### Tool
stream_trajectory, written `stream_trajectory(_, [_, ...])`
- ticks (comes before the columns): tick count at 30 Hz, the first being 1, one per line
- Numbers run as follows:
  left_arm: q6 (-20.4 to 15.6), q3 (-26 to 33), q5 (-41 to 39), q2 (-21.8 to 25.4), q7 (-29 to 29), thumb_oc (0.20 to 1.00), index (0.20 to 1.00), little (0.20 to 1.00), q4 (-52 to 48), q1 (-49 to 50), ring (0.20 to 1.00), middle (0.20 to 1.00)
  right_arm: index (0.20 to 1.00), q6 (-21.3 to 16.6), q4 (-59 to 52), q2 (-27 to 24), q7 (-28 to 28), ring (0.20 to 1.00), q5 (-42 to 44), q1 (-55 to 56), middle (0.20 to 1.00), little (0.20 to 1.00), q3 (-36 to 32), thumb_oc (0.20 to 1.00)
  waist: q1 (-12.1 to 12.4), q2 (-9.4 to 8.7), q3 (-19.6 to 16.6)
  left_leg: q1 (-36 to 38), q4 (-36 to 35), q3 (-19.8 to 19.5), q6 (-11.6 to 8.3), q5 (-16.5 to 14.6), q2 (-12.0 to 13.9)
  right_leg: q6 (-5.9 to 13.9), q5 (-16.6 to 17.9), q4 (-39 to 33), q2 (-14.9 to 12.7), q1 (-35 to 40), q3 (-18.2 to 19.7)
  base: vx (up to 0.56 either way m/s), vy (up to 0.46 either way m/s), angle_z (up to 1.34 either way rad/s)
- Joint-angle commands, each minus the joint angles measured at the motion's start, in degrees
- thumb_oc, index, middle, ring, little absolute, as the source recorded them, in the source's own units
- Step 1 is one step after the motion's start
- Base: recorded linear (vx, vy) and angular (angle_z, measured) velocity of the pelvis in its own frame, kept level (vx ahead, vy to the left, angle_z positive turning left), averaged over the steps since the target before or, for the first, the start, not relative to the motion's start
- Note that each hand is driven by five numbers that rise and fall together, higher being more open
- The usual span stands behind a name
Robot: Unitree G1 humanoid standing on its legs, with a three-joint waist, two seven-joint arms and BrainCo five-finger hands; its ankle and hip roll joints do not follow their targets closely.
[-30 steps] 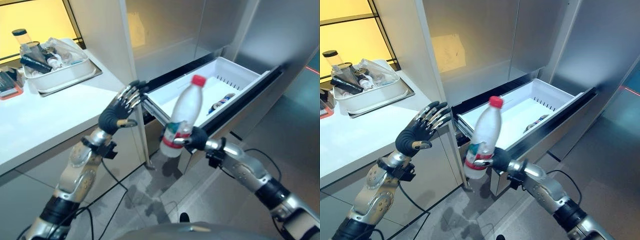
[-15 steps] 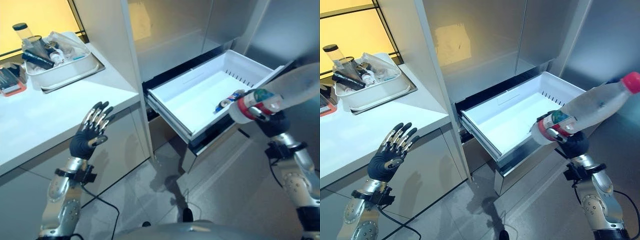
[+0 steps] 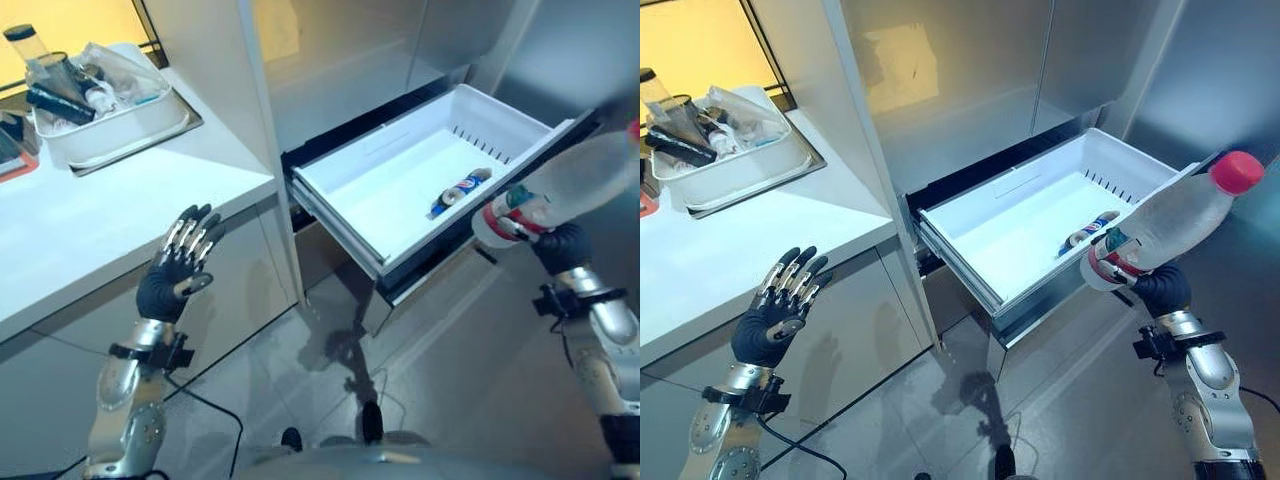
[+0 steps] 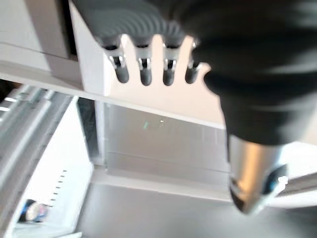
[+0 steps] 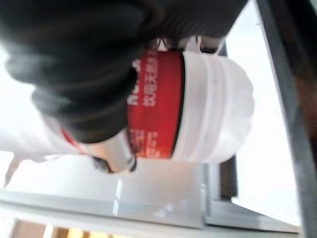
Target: Take the drinks into the refrigerator
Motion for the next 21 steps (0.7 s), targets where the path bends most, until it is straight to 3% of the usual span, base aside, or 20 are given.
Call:
stream_trajectory(1, [-3.93,0.41,-1.59,5.61,-0.25,1.0,1.0,1.0,-0.54,-2.4,1.0,1.0,0.2,-6.19,2.52,-4.8,-0.49,0.2,1.98,-15.41,0.2,0.2,-0.01,0.2,1.43,-4.84,0.56,-4.28,7.4,-3.77,3.06,-6.18,-3.23,3.6,-7.18,3.08,-2.99,2.75,-4.34,0.0,0.0,0.0])
stream_trajectory(4, [-4.12,0.02,-1.61,6.15,-0.16,1.0,1.0,1.0,-0.56,-2.67,1.0,1.0,0.2,-6.24,4.58,-6.55,-1.04,0.2,2.06,-17.61,0.2,0.2,1.37,0.2,1.69,-4.99,1.06,-4.82,7.46,-3.86,3.05,-6.04,-3.27,3.62,-7.04,3.2,-3.0,2.16,-4.3,-0.02,0.0,-0.01])
stream_trajectory(8, [-4.6,-1.88,-3.67,9.56,0.11,1.0,1.0,1.0,-1.09,-3.44,1.0,1.0,0.2,-5.59,15.12,-18.05,-3.76,0.2,1.14,-34.01,0.2,0.2,11.46,0.2,3.47,-5.85,3.85,-8.07,7.55,-4.09,2.73,-4.63,-3.02,3.55,-6.5,5.12,-2.72,-2.42,-4.07,-0.07,-0.008,0.0])
stream_trajectory(12, [-4.65,-2.26,-4.16,10.71,0.36,1.0,1.0,1.0,-0.98,-4.03,1.0,1.0,0.2,-4.99,19.52,-22.66,-3.56,0.2,1.43,-42.86,0.2,0.2,18.53,0.2,3.74,-5.87,5.28,-8.98,7.03,-4.32,2.4,-3.75,-2.65,3.35,-6.72,6.53,-2.47,-4.41,-4.35,-0.01,-0.013,0.01])
stream_trajectory(13, [-4.7,-2.69,-4.23,12.13,0.66,1.0,1.0,1.0,-1.79,-4.16,1.0,1.0,0.2,-4.12,19.83,-26.97,-2.45,0.2,1.91,-47.76,0.2,0.2,22.91,0.2,4.46,-6.16,6.32,-9.81,6.68,-4.67,2.05,-3.0,-2.5,3.23,-6.84,7.28,-2.32,-5.79,-4.63,-0.04,-0.042,0.08])
stream_trajectory(19, [-4.76,-4.95,-3.98,14.28,1.55,1.0,1.0,1.0,-2.13,-4.79,1.0,1.0,0.2,-3.25,26.84,-30.74,-2.18,0.2,3.87,-63.25,0.2,0.2,36.26,0.2,5.08,-5.78,8.64,-11.24,6.04,-5.89,1.36,-1.61,-2.22,2.94,-7.23,8.65,-2.1,-7.76,-5.82,-0.01,-0.05,0.04])
stream_trajectory(21, [-4.77,-4.88,-3.97,14.03,1.55,1.0,1.0,1.0,-2.09,-4.81,1.0,1.0,0.2,-3.29,27.14,-30.7,-2.14,0.2,3.97,-64.16,0.2,0.2,37.11,0.2,4.88,-5.59,8.68,-11.25,6.06,-5.9,1.36,-1.61,-2.22,2.94,-7.24,8.67,-2.11,-7.77,-5.84,-0.01,-0.014,0.1])
